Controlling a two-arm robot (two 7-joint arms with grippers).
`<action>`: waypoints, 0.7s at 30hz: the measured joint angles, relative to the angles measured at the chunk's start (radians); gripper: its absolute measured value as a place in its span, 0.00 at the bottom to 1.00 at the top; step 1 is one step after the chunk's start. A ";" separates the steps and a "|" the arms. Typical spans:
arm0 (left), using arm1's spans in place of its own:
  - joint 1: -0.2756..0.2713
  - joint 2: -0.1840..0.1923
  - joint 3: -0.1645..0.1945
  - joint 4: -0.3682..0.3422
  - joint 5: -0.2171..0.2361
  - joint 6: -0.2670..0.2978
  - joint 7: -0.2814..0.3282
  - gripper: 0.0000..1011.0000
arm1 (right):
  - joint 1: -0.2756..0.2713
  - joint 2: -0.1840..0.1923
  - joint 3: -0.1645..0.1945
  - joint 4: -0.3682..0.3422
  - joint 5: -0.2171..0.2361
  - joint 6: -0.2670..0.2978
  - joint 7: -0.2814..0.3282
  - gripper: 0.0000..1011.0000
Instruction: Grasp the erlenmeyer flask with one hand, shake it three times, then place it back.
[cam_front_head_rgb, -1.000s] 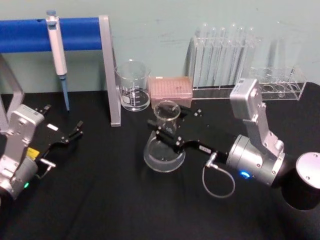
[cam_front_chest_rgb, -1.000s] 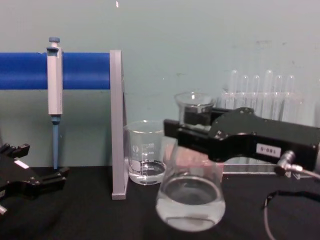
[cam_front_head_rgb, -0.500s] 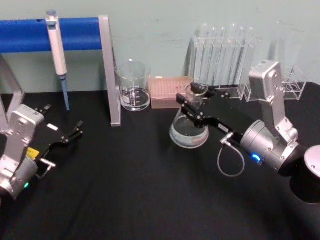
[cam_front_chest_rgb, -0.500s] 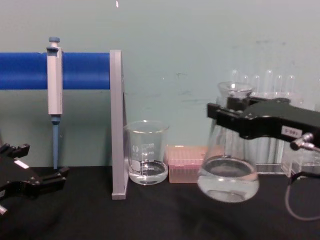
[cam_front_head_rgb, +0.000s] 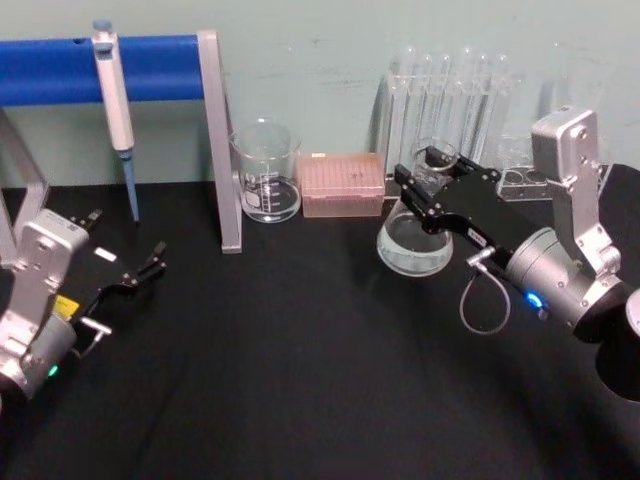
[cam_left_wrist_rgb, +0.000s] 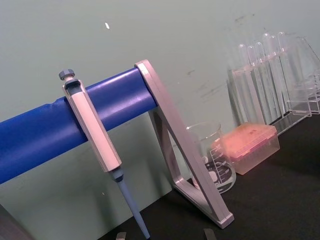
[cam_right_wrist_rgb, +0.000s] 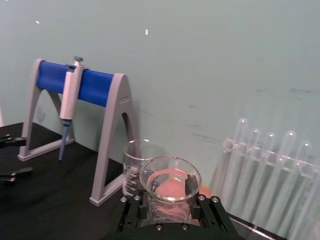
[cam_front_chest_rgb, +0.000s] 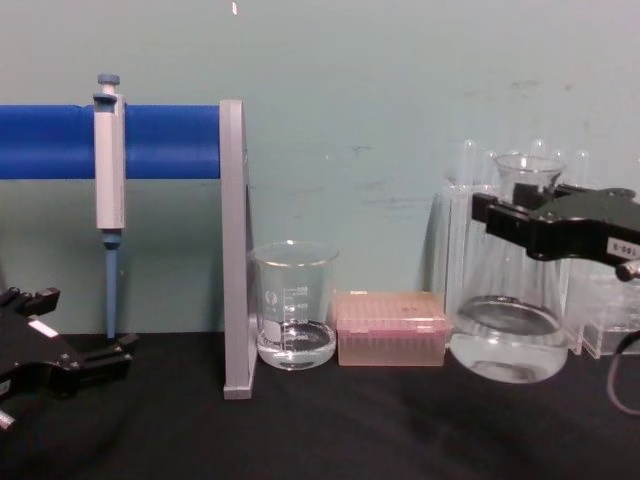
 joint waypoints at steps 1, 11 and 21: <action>0.000 0.000 0.000 0.000 0.000 0.000 0.000 0.99 | -0.001 -0.002 0.003 0.001 -0.002 0.001 -0.002 0.45; 0.000 0.000 0.000 0.000 0.000 0.000 0.000 0.99 | -0.008 -0.024 0.043 0.008 -0.022 0.010 -0.019 0.45; 0.000 0.000 0.000 0.000 0.000 0.000 0.000 0.99 | -0.012 -0.039 0.067 0.012 -0.038 0.015 -0.020 0.45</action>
